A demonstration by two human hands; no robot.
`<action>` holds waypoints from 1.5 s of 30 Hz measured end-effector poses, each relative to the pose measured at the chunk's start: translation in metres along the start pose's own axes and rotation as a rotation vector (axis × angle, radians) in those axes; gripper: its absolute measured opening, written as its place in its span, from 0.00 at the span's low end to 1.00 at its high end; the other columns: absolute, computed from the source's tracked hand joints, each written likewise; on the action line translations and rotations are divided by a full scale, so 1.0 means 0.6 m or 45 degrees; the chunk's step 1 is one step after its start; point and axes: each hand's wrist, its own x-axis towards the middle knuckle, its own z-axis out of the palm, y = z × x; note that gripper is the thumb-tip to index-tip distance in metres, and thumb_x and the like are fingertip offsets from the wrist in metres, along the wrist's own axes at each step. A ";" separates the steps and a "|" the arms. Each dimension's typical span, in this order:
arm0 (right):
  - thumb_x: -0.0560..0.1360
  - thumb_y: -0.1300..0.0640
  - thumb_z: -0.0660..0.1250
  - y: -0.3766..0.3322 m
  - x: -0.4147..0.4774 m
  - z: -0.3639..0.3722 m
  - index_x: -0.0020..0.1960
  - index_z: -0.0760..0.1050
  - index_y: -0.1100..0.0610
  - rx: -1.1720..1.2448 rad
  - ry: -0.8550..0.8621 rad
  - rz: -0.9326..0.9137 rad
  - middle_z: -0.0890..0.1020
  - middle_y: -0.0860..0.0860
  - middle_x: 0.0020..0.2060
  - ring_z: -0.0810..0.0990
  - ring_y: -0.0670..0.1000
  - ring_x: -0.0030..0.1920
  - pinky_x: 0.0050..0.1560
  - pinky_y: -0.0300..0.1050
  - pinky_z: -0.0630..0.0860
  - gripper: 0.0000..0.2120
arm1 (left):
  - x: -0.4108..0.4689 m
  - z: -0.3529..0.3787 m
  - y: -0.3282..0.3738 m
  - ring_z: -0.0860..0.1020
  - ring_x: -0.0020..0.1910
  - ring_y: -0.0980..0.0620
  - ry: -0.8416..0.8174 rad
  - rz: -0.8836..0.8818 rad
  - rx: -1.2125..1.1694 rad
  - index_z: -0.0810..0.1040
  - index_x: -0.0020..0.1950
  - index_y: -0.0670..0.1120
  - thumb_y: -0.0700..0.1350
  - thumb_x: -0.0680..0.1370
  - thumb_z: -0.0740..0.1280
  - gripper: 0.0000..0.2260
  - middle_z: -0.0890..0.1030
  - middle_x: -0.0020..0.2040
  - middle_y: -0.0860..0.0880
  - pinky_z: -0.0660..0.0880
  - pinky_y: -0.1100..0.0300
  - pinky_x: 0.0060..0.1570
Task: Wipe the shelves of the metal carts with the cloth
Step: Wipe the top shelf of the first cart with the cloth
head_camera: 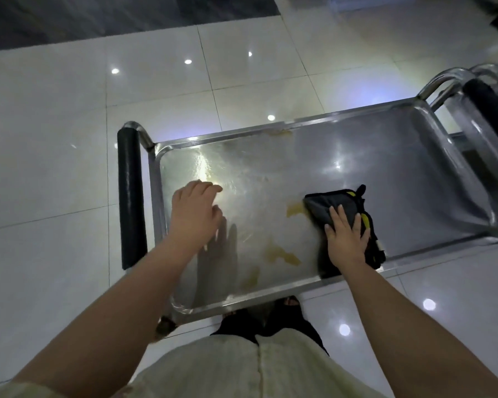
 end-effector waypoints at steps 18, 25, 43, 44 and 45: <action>0.83 0.44 0.48 -0.017 0.003 0.018 0.78 0.55 0.46 0.076 0.213 0.004 0.55 0.43 0.77 0.48 0.58 0.78 0.75 0.58 0.41 0.24 | -0.002 -0.046 -0.112 0.61 0.74 0.42 0.024 -0.177 0.132 0.80 0.59 0.45 0.35 0.72 0.65 0.17 0.73 0.69 0.43 0.51 0.47 0.75; 0.82 0.44 0.51 -0.188 -0.073 0.093 0.77 0.59 0.46 0.204 0.224 -0.179 0.57 0.42 0.77 0.50 0.58 0.78 0.75 0.58 0.39 0.23 | -0.006 -0.049 -0.103 0.60 0.75 0.47 0.087 -0.182 -0.073 0.79 0.59 0.50 0.42 0.73 0.66 0.15 0.73 0.70 0.47 0.43 0.48 0.76; 0.80 0.42 0.51 -0.322 -0.162 0.181 0.77 0.53 0.42 -0.258 -0.027 -0.831 0.57 0.49 0.78 0.52 0.67 0.75 0.72 0.68 0.41 0.27 | -0.016 -0.047 -0.091 0.75 0.62 0.48 0.116 -0.116 0.005 0.81 0.57 0.47 0.39 0.74 0.65 0.13 0.81 0.58 0.49 0.65 0.50 0.65; 0.79 0.42 0.52 -0.301 -0.153 0.172 0.77 0.55 0.42 -0.252 -0.002 -0.780 0.59 0.49 0.77 0.54 0.67 0.75 0.72 0.67 0.43 0.26 | -0.017 -0.047 -0.090 0.76 0.60 0.47 0.112 -0.110 0.009 0.80 0.58 0.47 0.39 0.74 0.65 0.13 0.81 0.57 0.49 0.66 0.49 0.64; 0.79 0.41 0.50 -0.277 -0.142 0.159 0.77 0.55 0.42 -0.266 0.007 -0.735 0.59 0.48 0.77 0.56 0.66 0.75 0.72 0.67 0.43 0.26 | -0.019 -0.047 -0.088 0.76 0.59 0.46 0.109 -0.097 0.015 0.81 0.58 0.46 0.38 0.74 0.65 0.14 0.81 0.56 0.48 0.68 0.48 0.63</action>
